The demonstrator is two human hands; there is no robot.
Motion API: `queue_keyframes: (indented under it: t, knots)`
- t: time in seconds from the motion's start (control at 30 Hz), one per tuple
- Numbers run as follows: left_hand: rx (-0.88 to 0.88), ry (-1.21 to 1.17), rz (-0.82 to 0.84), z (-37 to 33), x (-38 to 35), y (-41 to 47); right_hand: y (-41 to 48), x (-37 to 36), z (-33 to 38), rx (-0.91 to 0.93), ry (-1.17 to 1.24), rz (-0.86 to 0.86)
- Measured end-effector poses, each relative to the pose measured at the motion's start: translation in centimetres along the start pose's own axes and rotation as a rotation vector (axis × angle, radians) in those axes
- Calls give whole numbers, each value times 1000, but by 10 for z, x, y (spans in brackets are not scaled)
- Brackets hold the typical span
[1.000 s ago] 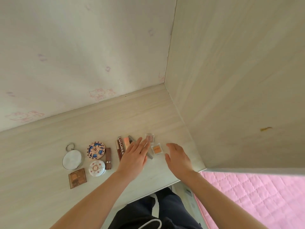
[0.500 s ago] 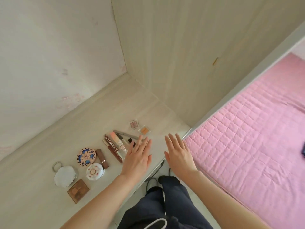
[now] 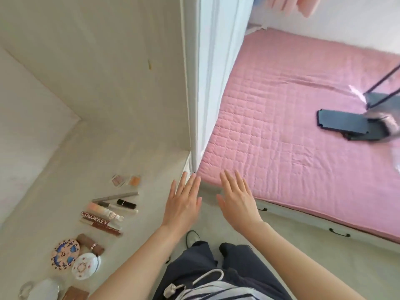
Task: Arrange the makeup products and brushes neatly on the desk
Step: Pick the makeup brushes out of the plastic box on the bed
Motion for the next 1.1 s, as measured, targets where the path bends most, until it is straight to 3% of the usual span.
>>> queue_keyframes:
  t: [0.4, 0.73, 1.1]
  knots:
    - [-239, 10, 115, -184, -56, 53, -111, 8, -173, -516, 120, -78]
    - [-658, 36, 282, -366, -124, 51, -233, -5, -295, -902, 167, -99]
    - [-1046, 101, 412, -510, -172, 37, -340, -19, -369, -1307, 282, -128]
Point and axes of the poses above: each hand's wrist, its own y-axis towards the middle knuckle, its own x-axis out of the back of the hand, z = x × y, the point moved 6 cm from there along y, towards the middle knuckle, and after that the axes turned 4 degrees about -y, right-handed, at the moved point
